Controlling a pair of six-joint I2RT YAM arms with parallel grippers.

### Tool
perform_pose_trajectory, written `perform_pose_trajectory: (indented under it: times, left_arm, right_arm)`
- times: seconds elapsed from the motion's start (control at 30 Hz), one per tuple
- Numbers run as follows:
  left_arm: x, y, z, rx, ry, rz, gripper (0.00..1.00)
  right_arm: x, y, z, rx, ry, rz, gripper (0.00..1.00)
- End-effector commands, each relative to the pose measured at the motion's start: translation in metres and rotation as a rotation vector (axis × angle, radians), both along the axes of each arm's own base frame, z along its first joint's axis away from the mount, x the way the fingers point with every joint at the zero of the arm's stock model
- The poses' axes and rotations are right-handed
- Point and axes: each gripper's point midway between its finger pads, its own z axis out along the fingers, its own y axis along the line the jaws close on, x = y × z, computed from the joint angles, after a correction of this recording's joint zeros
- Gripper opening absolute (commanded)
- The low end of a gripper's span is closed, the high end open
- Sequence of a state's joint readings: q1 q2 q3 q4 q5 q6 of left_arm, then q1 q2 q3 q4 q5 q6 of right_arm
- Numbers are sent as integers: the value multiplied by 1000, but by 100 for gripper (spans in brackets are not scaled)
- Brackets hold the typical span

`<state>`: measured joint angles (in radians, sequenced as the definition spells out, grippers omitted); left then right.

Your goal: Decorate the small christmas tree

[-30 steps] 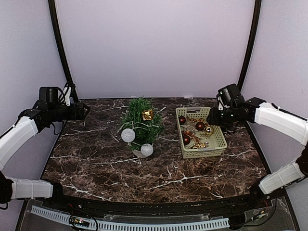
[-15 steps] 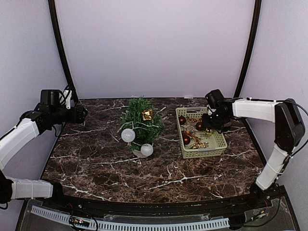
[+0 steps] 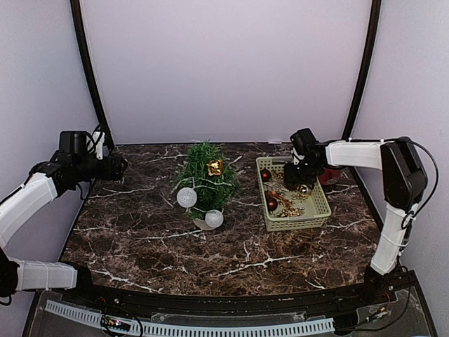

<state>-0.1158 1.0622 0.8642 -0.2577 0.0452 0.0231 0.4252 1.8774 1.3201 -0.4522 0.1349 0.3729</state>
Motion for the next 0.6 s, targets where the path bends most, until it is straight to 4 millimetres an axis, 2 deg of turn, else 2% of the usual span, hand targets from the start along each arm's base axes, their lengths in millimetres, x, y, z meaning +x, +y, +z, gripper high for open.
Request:
perform_pose_trajectory:
  times: [0.0, 0.17, 0.3, 0.43, 0.57]
  left_arm:
    - [0, 3, -2, 14, -16, 3, 91]
    - [1, 3, -4, 17, -12, 4, 90]
    - [1, 2, -3, 18, -12, -1, 90]
    - [1, 2, -4, 17, -11, -3, 90]
    - [1, 2, -5, 15, -8, -3, 90]
  right_arm:
    - [-1, -3, 31, 12, -61, 13, 61]
    - [-32, -8, 36, 40, -23, 0, 53]
    - [-51, -7, 23, 41, 14, 3, 49]
    - [-55, -2, 12, -5, 36, 31, 45]
    - [-48, 19, 14, -9, 23, 95, 42]
